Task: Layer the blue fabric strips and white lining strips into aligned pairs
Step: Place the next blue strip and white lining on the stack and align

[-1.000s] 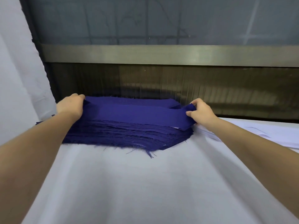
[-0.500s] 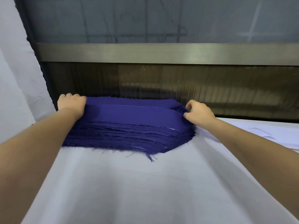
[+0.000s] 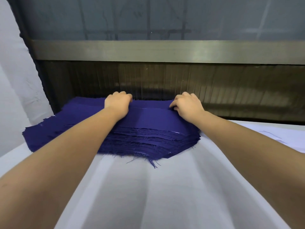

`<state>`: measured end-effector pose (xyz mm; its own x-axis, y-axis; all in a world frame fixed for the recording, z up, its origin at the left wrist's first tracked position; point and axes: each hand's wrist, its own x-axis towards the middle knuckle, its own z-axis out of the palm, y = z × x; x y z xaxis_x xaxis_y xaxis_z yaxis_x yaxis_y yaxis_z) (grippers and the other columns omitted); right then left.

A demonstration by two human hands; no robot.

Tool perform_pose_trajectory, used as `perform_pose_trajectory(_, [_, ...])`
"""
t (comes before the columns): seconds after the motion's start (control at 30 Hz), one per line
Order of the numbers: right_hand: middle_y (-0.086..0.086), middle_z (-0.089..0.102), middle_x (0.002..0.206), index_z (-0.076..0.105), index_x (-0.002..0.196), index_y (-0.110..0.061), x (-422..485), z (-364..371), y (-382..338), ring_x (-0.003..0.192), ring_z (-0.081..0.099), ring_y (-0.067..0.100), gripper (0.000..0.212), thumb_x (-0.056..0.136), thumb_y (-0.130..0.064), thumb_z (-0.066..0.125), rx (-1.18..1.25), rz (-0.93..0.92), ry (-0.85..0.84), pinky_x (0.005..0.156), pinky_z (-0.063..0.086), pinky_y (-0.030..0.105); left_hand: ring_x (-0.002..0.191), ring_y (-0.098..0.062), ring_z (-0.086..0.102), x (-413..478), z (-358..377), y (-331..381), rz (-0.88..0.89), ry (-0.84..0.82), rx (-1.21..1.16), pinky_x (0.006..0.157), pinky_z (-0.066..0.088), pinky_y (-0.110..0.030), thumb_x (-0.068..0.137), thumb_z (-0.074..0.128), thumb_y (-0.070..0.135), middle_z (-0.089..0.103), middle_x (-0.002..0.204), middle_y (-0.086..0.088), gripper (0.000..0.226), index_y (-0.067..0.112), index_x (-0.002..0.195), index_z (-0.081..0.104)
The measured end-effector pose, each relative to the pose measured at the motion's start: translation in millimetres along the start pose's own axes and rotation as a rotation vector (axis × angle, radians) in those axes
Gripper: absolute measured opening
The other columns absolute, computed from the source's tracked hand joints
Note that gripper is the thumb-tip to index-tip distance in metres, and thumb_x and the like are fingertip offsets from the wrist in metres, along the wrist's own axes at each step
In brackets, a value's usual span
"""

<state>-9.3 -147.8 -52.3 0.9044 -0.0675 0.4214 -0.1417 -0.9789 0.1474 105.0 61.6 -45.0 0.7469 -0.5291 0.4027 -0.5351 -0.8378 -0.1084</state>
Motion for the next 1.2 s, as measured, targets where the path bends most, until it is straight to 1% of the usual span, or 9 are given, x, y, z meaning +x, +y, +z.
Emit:
perform_pose_trajectory(0.17, [-0.006,0.064,0.116,0.069,0.109,-0.03,4.0,-1.5,5.9,0.113,0.048,0.02,0.022,0.094,-0.023,0.054,0.003,0.032,0.018,0.09,0.031,0.032,0.103,-0.027,0.055,1.2,-1.0,22.6,-0.037,0.041,-0.139,0.078,0.049,-0.039,0.096,0.048,0.021,0.057,0.116,-0.006,0.022,0.018,0.116,0.058])
perform_pose_trajectory(0.33, [-0.005,0.069,0.097,0.072,0.086,-0.024,14.6,-12.9,9.5,0.105,0.056,0.021,0.005,0.081,-0.026,0.07,0.213,0.149,-0.004,0.087,0.032,0.031,0.104,-0.025,0.055,-0.8,-2.6,39.8,-0.009,0.041,-0.238,0.069,0.041,-0.033,0.095,0.049,0.038,0.057,0.116,-0.003,0.029,0.02,0.114,0.061])
perform_pose_trajectory(0.43, [-0.008,0.068,0.098,0.07,0.09,-0.027,17.2,-16.2,16.5,0.106,0.054,0.019,0.007,0.087,-0.029,0.064,0.26,0.118,-0.108,0.085,0.024,0.033,0.104,-0.024,0.056,-2.1,-2.4,46.2,0.022,0.043,-0.271,0.068,0.042,-0.033,0.094,0.051,0.041,0.055,0.118,-0.002,0.031,0.021,0.115,0.062])
perform_pose_trajectory(0.5, [-0.009,0.068,0.104,0.07,0.096,-0.029,17.0,-15.9,19.1,0.109,0.052,0.018,0.013,0.092,-0.028,0.058,0.236,0.099,-0.1,0.086,0.022,0.035,0.106,-0.023,0.054,-2.5,-2.8,50.0,0.026,0.041,-0.278,0.069,0.042,-0.033,0.093,0.052,0.04,0.053,0.122,-0.002,0.032,0.022,0.117,0.061])
perform_pose_trajectory(0.7, [-0.002,0.067,0.112,0.068,0.107,-0.024,14.8,-12.3,5.6,0.109,0.052,0.024,0.029,0.095,-0.02,0.041,0.063,0.08,0.125,0.089,0.03,0.035,0.11,-0.022,0.05,-2.5,-7.5,57.9,0.005,0.035,-0.312,0.071,0.04,-0.033,0.084,0.059,0.039,0.046,0.127,0.001,0.041,0.025,0.122,0.057])
perform_pose_trajectory(0.8, [0.002,0.068,0.108,0.069,0.107,-0.02,15.0,-18.9,-1.3,0.105,0.057,0.025,0.028,0.094,-0.018,0.044,0.189,0.19,0.201,0.091,0.037,0.034,0.115,-0.023,0.046,-2.7,-10.1,63.0,-0.01,0.032,-0.336,0.074,0.039,-0.034,0.079,0.06,0.051,0.044,0.129,0.002,0.053,0.028,0.126,0.052])
perform_pose_trajectory(0.87, [0.001,0.069,0.104,0.071,0.102,-0.02,14.6,-24.3,-3.3,0.101,0.06,0.024,0.024,0.092,-0.017,0.049,0.302,0.262,0.207,0.085,0.042,0.031,0.119,-0.025,0.043,-3.5,-10.6,65.3,-0.057,0.017,-0.375,0.079,0.041,-0.037,0.078,0.062,0.054,0.043,0.132,0.002,0.058,0.028,0.128,0.049])
perform_pose_trajectory(1.0, [-0.004,0.068,0.091,0.072,0.089,-0.023,10.9,-32.1,-2.2,0.093,0.062,0.021,0.018,0.087,-0.015,0.056,0.47,0.34,0.205,0.071,0.045,0.026,0.121,-0.028,0.04,-5.8,-9.8,62.7,-0.125,0.073,-0.369,0.081,0.039,-0.036,0.083,0.063,0.037,0.044,0.133,-0.001,0.052,0.024,0.131,0.046])
perform_pose_trajectory(1.2, [-0.01,0.058,0.071,0.066,0.079,-0.026,-6.4,-38.8,6.0,0.085,0.062,0.019,0.014,0.084,-0.016,0.058,0.617,0.39,0.277,0.071,0.046,0.026,0.115,-0.027,0.041,-10.4,-14.5,57.4,-0.139,0.243,-0.31,0.088,0.035,-0.034,0.09,0.051,0.012,0.053,0.127,-0.001,0.034,0.022,0.123,0.058])
